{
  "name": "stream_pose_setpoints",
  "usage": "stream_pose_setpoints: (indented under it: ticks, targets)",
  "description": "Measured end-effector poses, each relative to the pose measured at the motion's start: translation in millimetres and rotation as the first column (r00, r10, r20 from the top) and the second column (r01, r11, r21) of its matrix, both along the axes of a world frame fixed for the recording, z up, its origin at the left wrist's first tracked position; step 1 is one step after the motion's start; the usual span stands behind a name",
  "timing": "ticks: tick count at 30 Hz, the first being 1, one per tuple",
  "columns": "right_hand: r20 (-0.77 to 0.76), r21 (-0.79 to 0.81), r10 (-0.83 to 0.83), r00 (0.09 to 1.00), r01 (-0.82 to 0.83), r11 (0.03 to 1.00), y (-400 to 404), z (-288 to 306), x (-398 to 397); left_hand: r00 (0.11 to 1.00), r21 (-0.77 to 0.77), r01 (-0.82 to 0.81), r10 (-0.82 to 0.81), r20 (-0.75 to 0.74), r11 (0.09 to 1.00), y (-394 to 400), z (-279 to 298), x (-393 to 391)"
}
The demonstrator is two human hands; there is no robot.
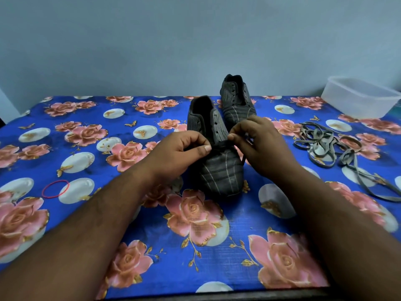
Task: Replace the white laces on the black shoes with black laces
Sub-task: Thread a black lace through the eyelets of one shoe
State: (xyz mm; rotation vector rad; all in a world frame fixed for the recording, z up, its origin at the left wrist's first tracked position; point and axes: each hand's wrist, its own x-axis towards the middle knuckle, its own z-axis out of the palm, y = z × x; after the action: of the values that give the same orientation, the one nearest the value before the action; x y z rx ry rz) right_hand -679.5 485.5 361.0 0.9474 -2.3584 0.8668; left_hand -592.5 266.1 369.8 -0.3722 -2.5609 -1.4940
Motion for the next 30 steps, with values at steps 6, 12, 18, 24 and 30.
stream_pose_setpoints:
  ticks: [6, 12, 18, 24, 30]
  targets:
    - [-0.076, 0.074, 0.174, 0.982, -0.168, 0.983, -4, 12, 17, 0.999, 0.063, 0.015, -0.017, 0.038, 0.998, 2, 2, 1]
    - [-0.093, 0.105, 0.157, 0.983, -0.148, 0.983, -12, 8, 19, 0.996, 0.08, 0.057, -0.062, 0.067, 0.995, -2, 4, 2]
    - [0.219, 0.003, 0.224, 0.95, -0.23, 0.973, -14, 2, 13, 0.998, -0.058, 0.043, -0.041, 0.038, 0.997, -11, 2, -2]
    - [0.118, -0.036, 0.171, 0.978, -0.168, 0.985, -5, 4, 4, 1.0, -0.042, -0.01, 0.011, 0.007, 0.999, -15, 2, -2]
    - [0.098, -0.026, 0.095, 0.991, -0.093, 0.995, -1, 1, -2, 0.997, 0.029, -0.041, 0.039, 0.064, 0.999, -16, 1, -3]
